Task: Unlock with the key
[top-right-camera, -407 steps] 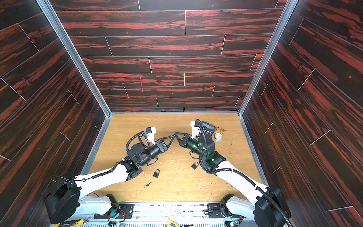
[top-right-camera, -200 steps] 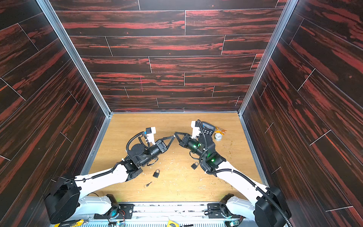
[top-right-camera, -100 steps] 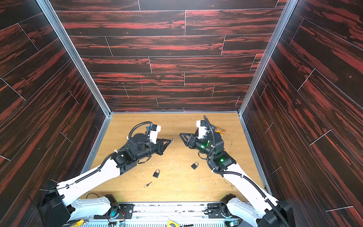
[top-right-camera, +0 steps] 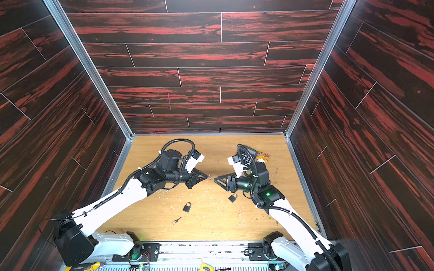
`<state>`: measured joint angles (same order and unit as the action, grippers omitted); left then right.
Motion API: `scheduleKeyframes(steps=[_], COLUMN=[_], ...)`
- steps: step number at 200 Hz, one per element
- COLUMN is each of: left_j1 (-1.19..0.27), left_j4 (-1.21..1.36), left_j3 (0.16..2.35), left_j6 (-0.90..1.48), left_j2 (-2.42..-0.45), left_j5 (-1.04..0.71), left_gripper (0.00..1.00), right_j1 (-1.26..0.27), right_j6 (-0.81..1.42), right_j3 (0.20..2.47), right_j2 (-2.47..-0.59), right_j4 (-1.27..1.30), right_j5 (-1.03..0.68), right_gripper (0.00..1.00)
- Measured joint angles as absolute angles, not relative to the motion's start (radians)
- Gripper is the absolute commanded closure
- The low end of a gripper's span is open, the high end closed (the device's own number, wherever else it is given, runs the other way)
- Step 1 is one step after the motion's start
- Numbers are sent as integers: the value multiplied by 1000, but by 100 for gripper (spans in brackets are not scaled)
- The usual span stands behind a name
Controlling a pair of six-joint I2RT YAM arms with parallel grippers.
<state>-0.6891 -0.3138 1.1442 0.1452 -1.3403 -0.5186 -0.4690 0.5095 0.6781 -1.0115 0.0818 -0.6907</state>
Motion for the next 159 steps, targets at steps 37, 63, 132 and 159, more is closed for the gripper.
scheduleKeyframes(steps=[37, 63, 132, 159], left_j1=[-689, -689, -689, -689], left_j4=[-356, -382, -402, -418], left_j3=[1164, 1175, 1205, 1211], left_j6=[96, 76, 51, 48], left_j2=[-1341, -1343, -1369, -1376], left_j5=[-570, -591, -636, -651], left_gripper=[100, 100, 100, 100], right_j1=[-469, -469, -469, -468], right_j6=[437, 377, 294, 277], right_j3=[677, 665, 646, 659], right_j2=[-1015, -1014, -1022, -1066], right_j4=[128, 154, 199, 192], right_j5=[-745, -759, -825, -869], right_gripper=[60, 59, 59, 62])
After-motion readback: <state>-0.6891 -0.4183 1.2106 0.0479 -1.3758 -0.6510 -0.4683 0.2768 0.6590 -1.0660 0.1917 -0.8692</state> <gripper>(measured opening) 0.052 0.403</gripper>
